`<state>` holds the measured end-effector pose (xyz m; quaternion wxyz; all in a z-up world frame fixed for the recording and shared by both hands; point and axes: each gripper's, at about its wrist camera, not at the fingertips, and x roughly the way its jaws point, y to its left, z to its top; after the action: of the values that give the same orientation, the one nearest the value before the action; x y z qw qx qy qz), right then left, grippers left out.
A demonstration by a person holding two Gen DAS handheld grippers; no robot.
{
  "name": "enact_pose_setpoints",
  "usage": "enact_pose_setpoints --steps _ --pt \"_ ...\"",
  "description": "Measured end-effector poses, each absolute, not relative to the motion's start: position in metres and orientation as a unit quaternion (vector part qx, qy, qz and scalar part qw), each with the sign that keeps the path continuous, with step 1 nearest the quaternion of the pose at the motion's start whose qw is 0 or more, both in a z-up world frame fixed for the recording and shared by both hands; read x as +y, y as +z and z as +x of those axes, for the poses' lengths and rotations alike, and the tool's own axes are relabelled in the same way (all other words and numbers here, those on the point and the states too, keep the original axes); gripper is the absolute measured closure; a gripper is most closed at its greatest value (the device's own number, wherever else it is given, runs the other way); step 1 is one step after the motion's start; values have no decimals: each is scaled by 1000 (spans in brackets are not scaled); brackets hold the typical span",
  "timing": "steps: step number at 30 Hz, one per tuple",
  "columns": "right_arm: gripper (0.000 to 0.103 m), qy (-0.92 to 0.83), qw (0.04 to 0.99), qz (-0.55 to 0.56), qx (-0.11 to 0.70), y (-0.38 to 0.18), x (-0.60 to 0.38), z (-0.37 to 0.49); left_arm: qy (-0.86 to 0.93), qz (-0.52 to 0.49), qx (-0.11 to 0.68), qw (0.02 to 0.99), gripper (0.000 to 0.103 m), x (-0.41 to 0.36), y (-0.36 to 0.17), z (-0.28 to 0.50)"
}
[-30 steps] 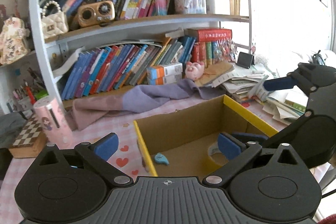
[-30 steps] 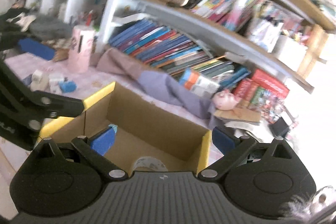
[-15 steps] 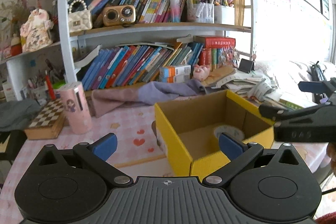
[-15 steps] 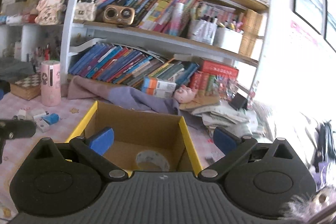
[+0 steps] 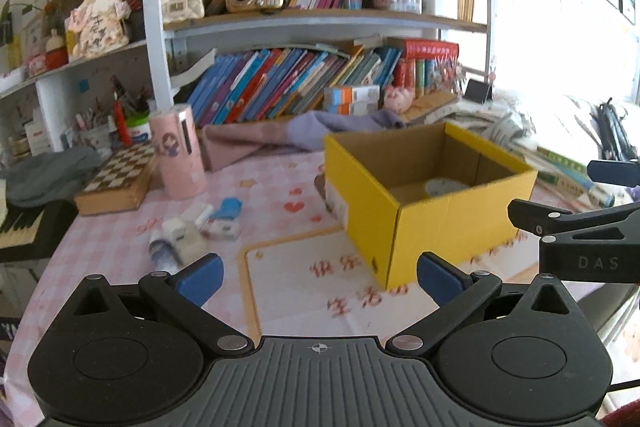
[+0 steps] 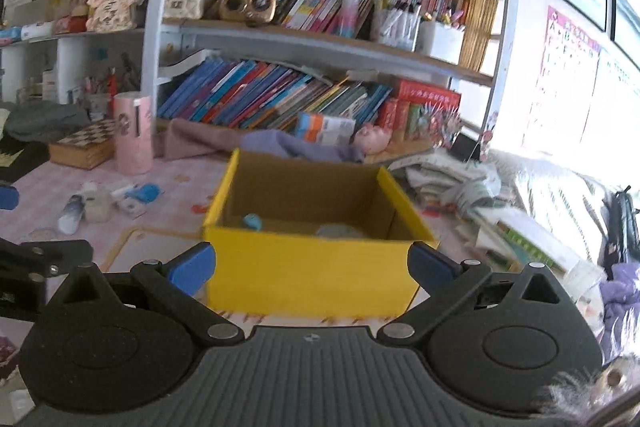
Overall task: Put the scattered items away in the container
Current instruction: 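Lift both open tools out of the yellow box, then move both tools toward the white chargers and spray bottle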
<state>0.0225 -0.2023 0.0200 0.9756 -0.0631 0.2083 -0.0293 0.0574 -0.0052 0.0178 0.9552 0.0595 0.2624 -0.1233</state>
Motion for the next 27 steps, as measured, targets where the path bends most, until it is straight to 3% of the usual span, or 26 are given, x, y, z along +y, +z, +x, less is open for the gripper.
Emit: enact_pose_setpoints --steps 16,27 --pt "0 10 955 -56 290 -5 -147 6 -100 65 308 944 0 40 -2 25" --pt "0 70 947 -87 301 -9 -106 7 -57 45 320 945 0 74 -4 13"
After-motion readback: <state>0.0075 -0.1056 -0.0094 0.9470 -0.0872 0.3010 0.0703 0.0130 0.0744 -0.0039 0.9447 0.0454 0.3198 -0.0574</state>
